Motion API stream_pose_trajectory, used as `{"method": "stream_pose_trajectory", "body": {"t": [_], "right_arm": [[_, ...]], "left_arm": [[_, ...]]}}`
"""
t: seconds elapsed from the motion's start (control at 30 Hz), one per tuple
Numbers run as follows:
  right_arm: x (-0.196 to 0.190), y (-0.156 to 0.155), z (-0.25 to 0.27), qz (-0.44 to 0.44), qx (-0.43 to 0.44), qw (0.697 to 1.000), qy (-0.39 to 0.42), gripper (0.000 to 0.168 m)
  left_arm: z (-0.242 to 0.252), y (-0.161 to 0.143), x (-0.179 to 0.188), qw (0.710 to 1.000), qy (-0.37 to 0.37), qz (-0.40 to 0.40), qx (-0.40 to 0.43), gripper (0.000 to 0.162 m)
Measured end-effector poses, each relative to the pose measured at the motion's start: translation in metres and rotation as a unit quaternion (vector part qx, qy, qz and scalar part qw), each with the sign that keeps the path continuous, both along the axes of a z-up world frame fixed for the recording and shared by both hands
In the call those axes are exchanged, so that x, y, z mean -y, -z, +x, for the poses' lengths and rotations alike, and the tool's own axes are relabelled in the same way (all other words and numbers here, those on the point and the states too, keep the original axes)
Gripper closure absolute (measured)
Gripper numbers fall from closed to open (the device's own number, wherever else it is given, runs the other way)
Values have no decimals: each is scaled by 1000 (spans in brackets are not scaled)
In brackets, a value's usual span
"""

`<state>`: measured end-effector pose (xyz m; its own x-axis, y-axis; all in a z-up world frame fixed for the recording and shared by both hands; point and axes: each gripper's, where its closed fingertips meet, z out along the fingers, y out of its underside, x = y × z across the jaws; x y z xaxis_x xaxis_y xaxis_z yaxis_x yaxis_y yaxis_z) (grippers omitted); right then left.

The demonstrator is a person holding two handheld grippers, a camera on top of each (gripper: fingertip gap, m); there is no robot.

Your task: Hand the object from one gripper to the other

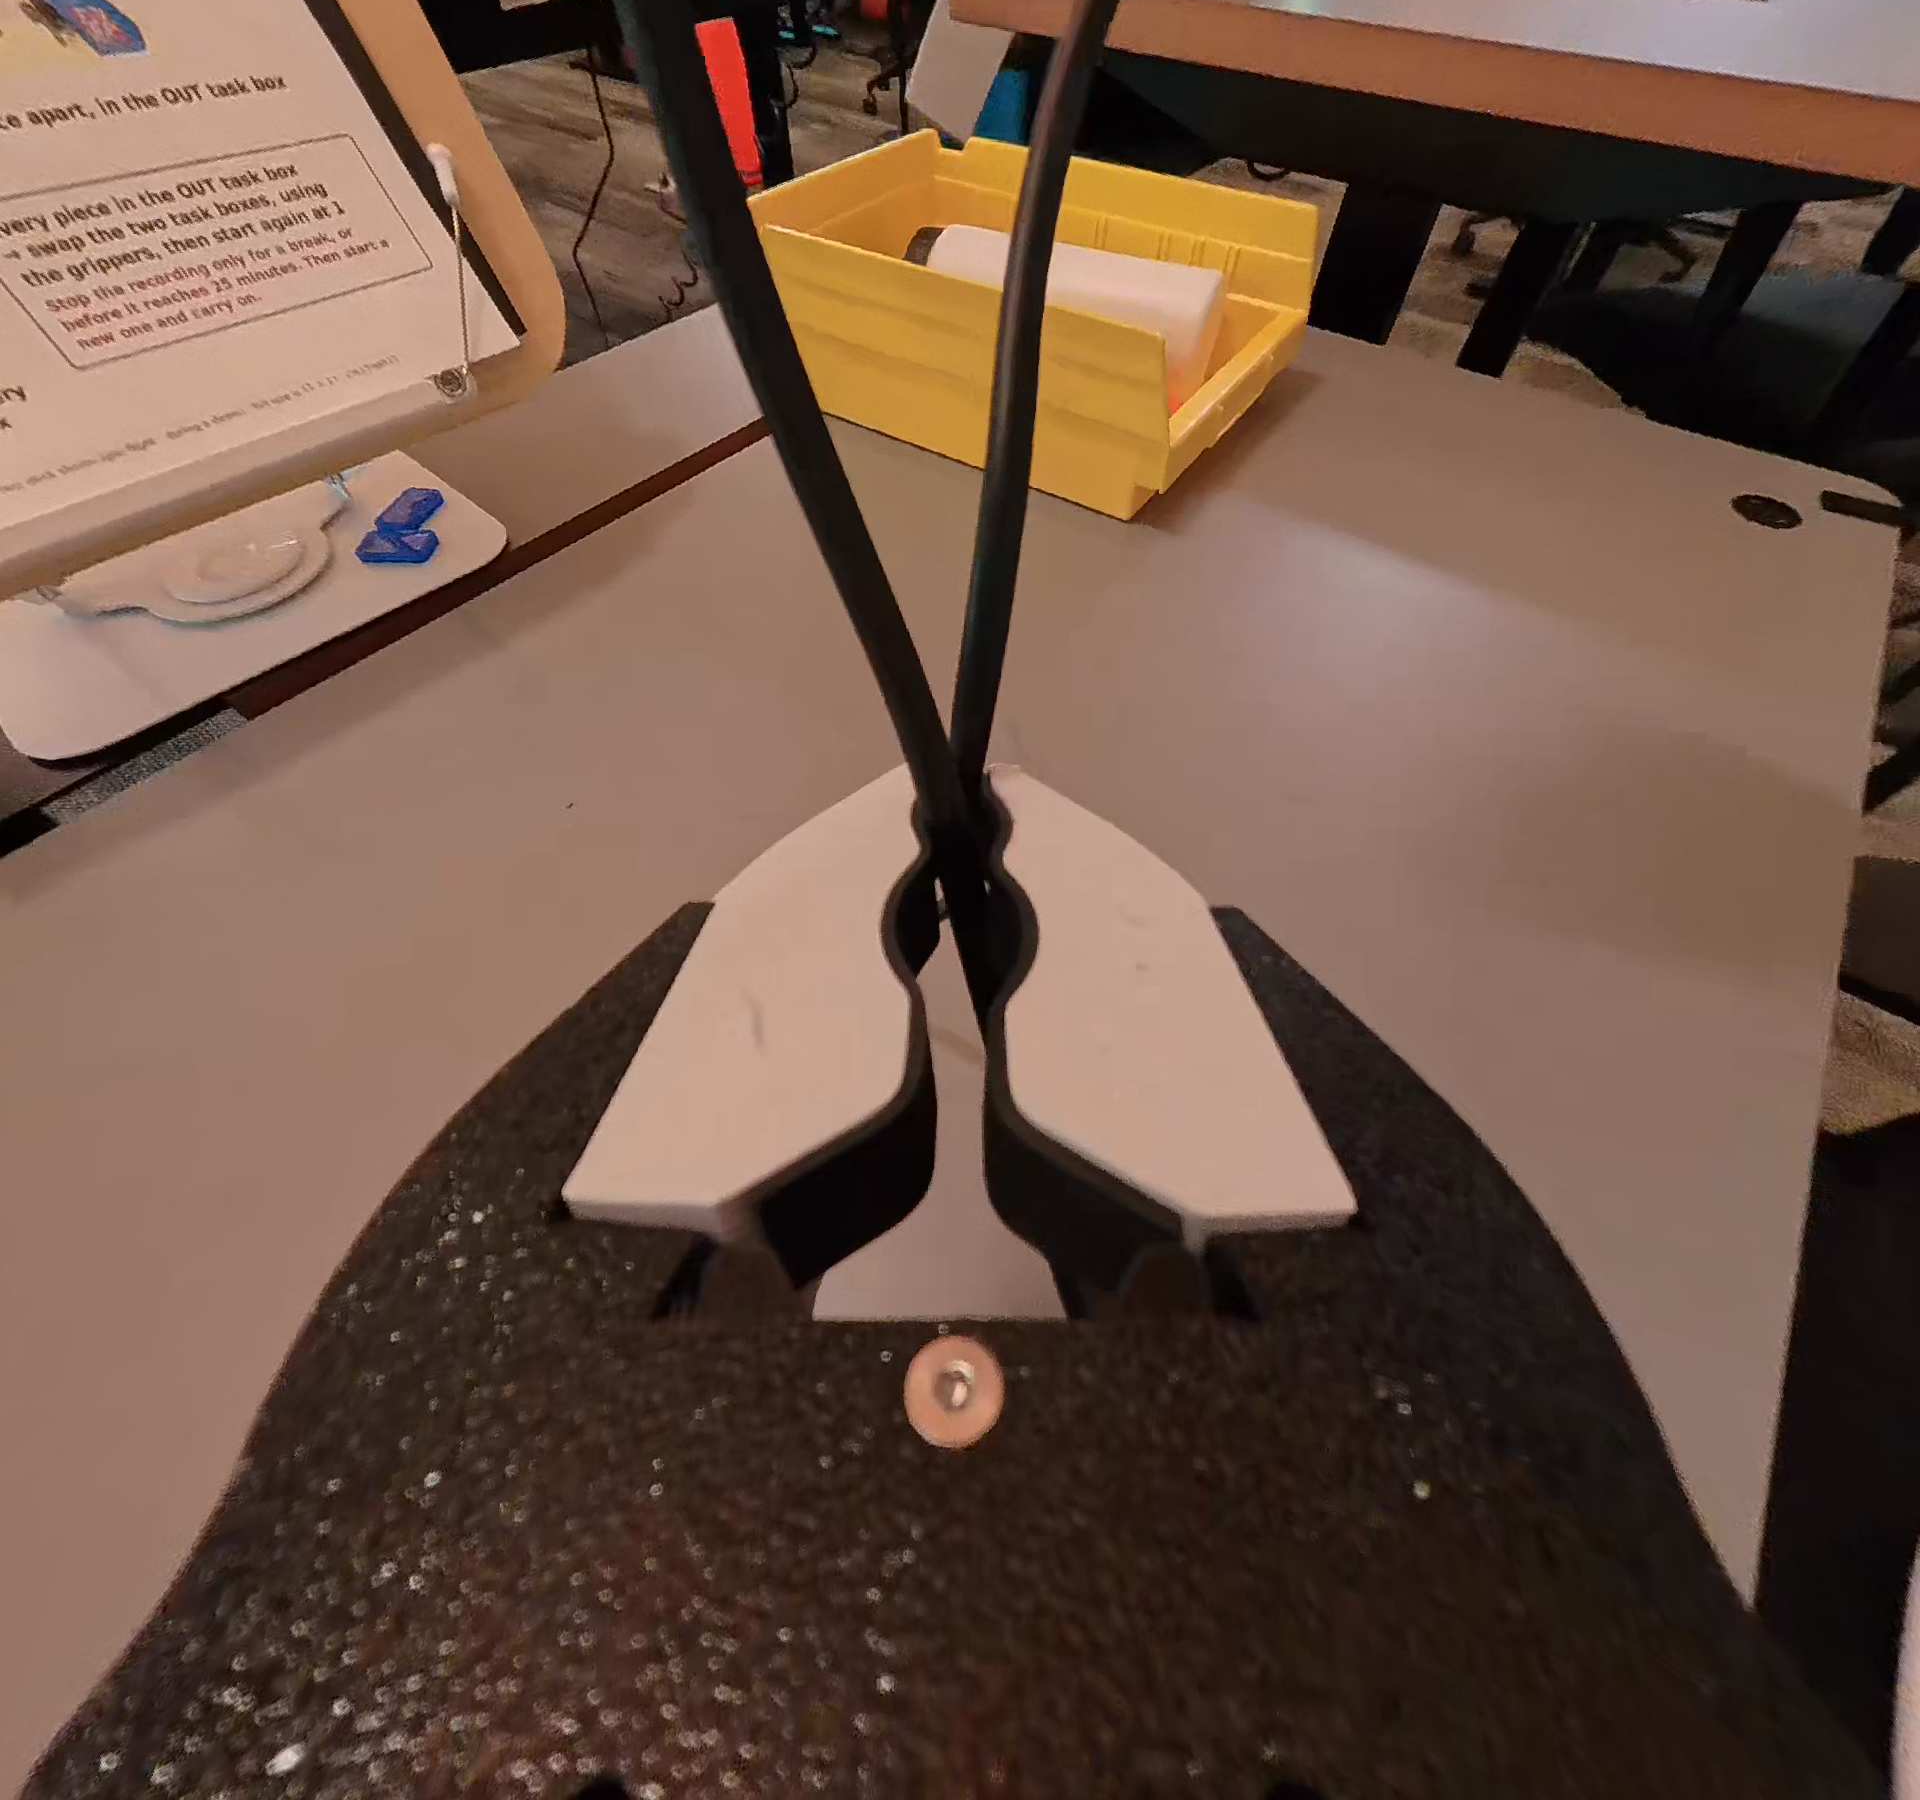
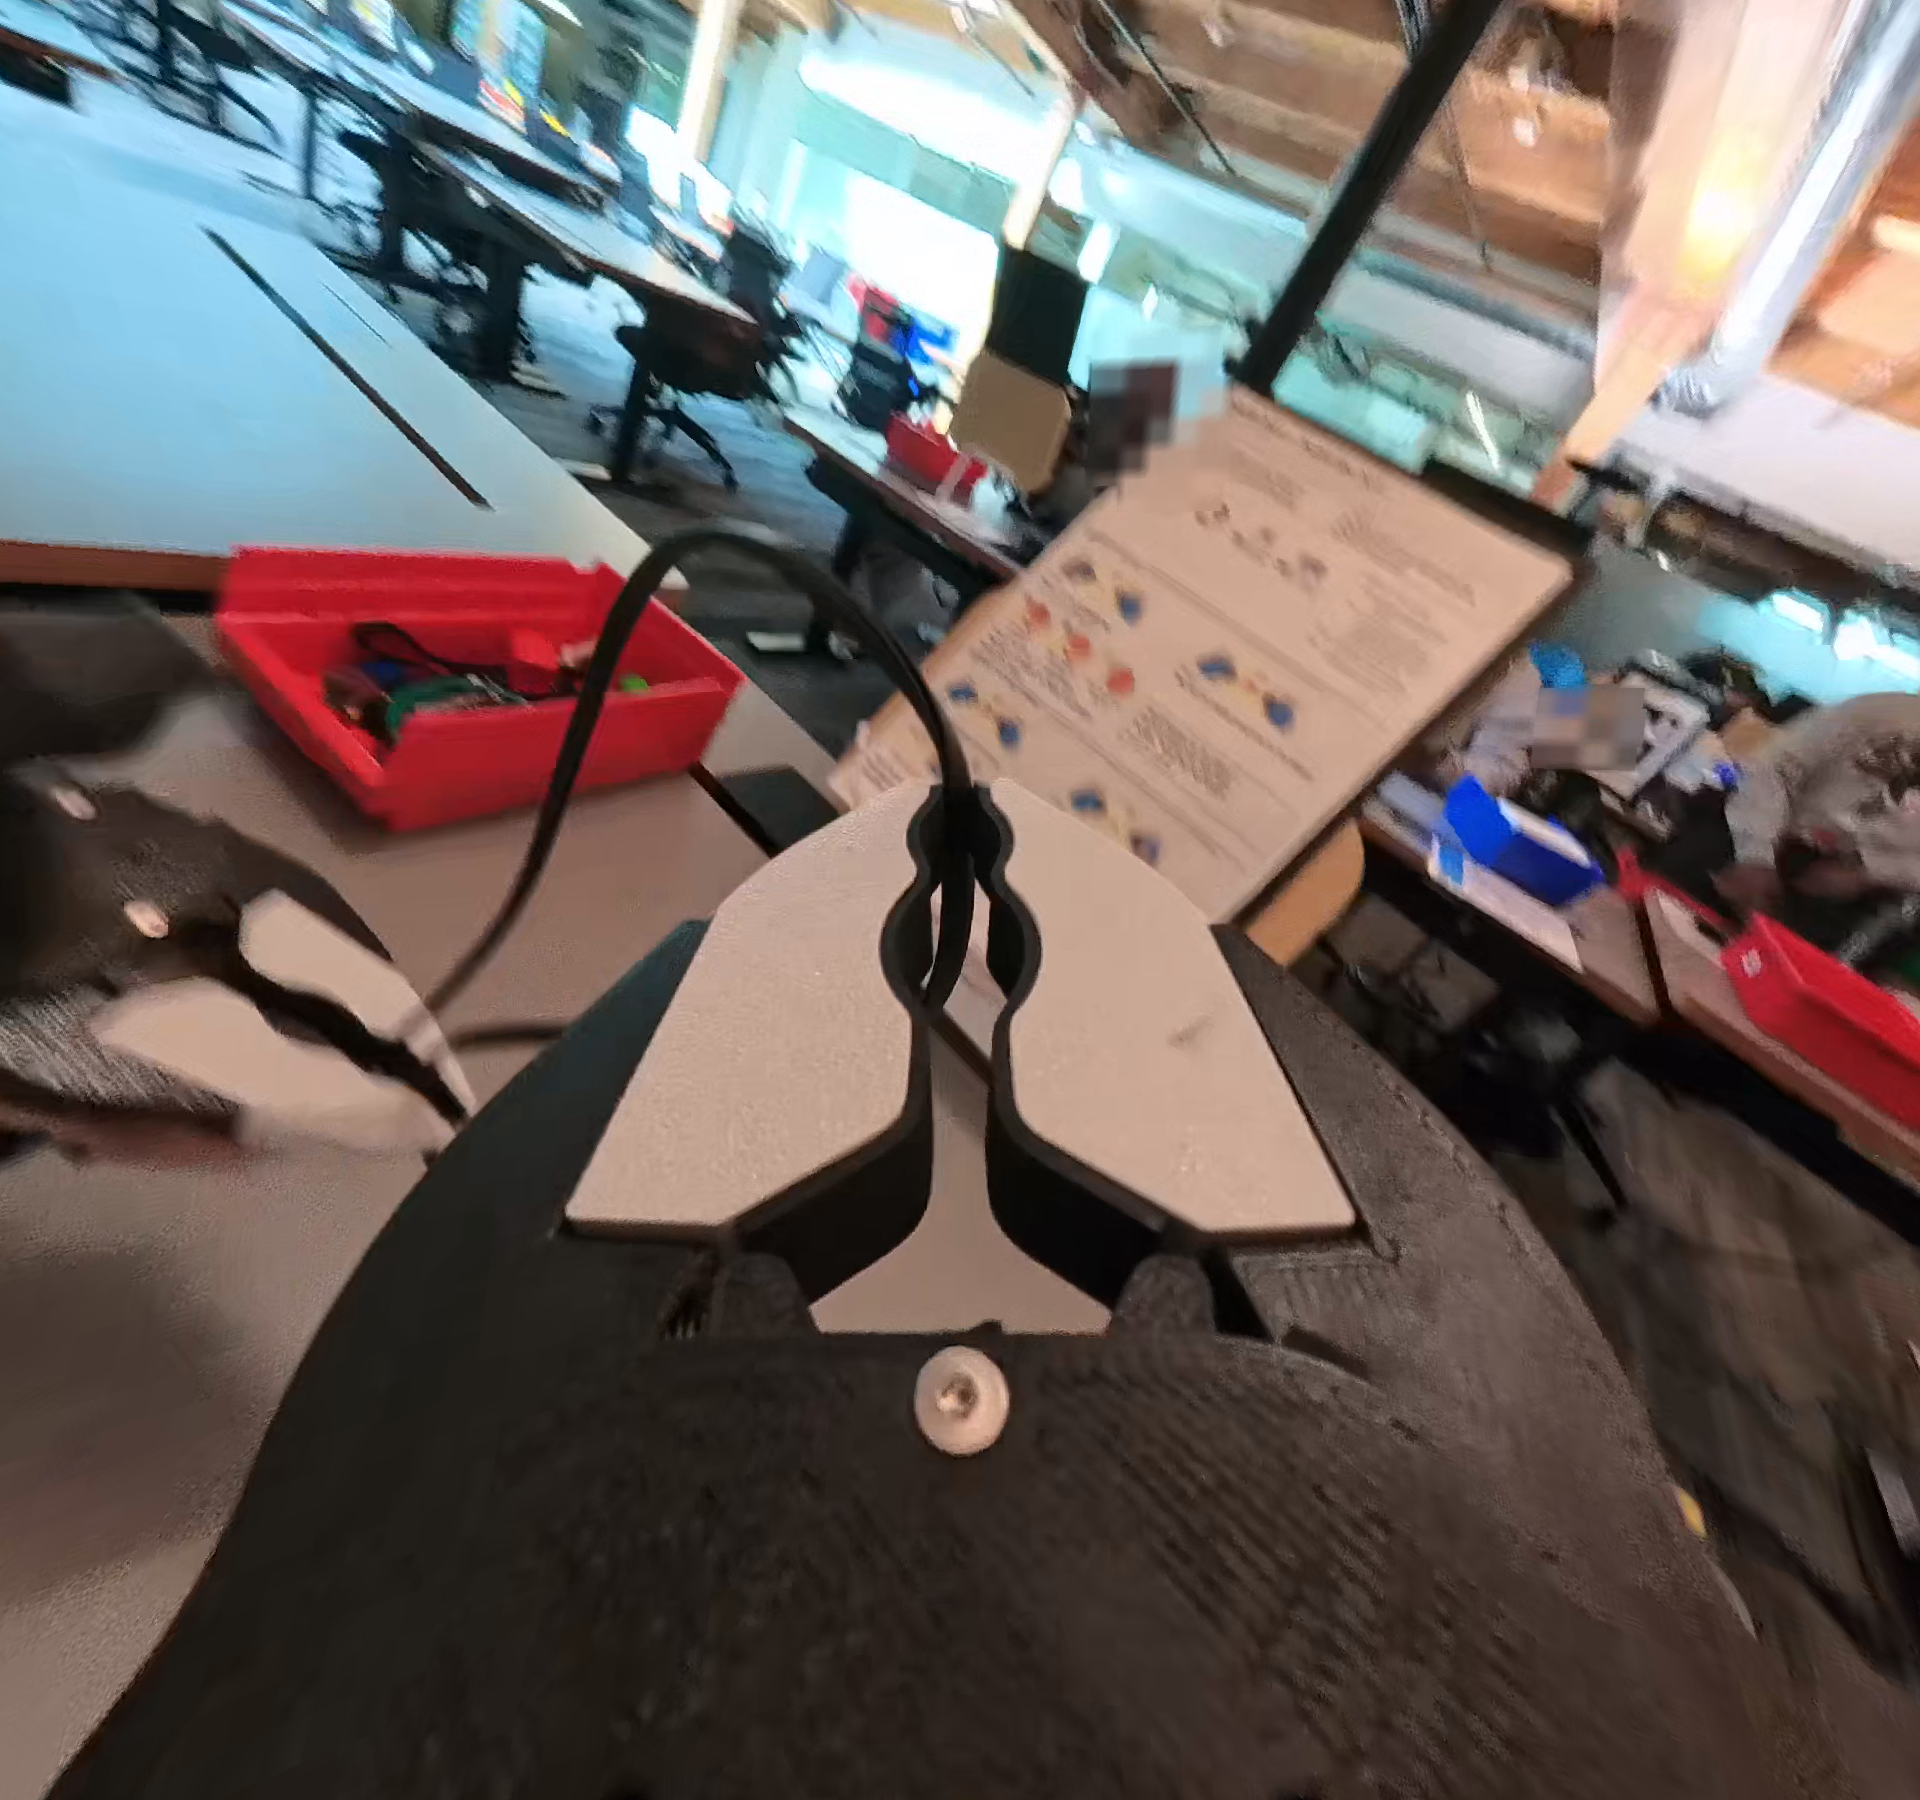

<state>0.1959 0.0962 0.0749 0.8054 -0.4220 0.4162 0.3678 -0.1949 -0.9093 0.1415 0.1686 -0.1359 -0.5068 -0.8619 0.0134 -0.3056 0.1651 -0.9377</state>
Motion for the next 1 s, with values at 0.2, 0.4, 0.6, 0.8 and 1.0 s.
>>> {"method": "stream_pose_trajectory", "body": {"t": [0.2, 0.4, 0.6, 0.8, 1.0], "right_arm": [[40, 91, 24, -25, -112, 993, 0, 144], [62, 134, 18, -91, -120, 988, 19, 72], [-4, 97, -68, -15, -53, 991, -119, 101], [-42, 112, -85, -60, -70, 977, -190, 123], [-38, 131, -84, -93, -109, 955, -258, 137]], "left_arm": [[-17, -33, -25, 997, 22, 68, -43, 159], [-18, -58, -30, 990, 38, 100, -91, 159], [-14, -63, -7, 988, 51, 120, -85, 159], [-17, -63, 22, 985, 88, 138, -47, 159], [-25, -70, 35, 979, 122, 162, -11, 159]]}}
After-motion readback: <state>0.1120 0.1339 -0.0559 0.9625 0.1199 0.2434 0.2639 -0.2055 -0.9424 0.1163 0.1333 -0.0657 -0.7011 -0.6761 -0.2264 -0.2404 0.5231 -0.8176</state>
